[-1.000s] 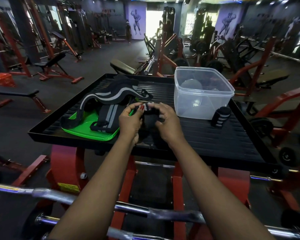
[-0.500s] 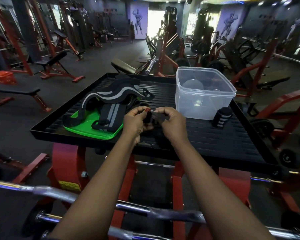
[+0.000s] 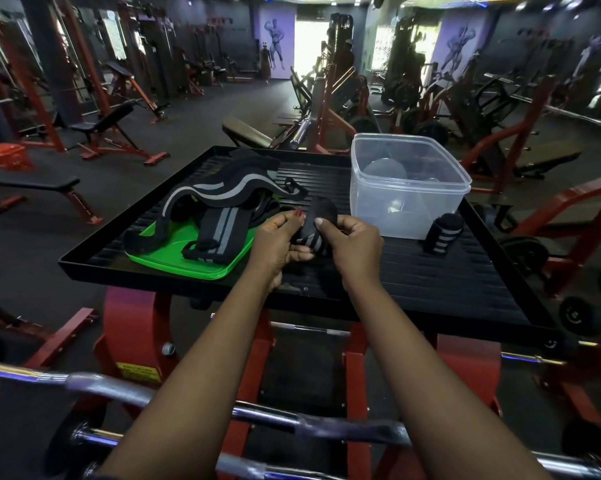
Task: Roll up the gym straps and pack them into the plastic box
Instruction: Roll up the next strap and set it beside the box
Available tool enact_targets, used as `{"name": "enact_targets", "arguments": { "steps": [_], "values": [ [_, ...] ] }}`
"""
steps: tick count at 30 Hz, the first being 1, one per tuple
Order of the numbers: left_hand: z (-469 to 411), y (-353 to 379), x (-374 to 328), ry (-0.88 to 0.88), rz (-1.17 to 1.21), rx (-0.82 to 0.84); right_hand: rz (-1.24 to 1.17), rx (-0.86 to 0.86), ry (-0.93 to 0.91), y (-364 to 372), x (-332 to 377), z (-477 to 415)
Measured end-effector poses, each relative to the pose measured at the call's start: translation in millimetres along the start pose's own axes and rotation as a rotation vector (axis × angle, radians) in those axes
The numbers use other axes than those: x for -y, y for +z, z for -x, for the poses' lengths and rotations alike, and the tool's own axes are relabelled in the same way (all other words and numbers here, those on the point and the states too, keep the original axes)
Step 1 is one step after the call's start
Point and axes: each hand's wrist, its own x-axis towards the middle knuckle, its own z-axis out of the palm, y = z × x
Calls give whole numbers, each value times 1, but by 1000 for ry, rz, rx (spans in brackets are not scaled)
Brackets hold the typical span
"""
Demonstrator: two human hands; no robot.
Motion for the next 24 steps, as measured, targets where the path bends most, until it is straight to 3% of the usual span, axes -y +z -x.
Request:
{"name": "enact_targets", "arguments": {
  "steps": [9, 14, 24],
  "values": [
    [-1, -2, 4, -48, 8, 77, -50, -24, 34, -1, 2, 2],
    [-3, 1, 8, 26, -89, 126, -28, -51, 30, 0, 0, 0],
    [-9, -5, 11, 23, -66, 83, -170, 80, 159, 3, -6, -2]
  ]
}}
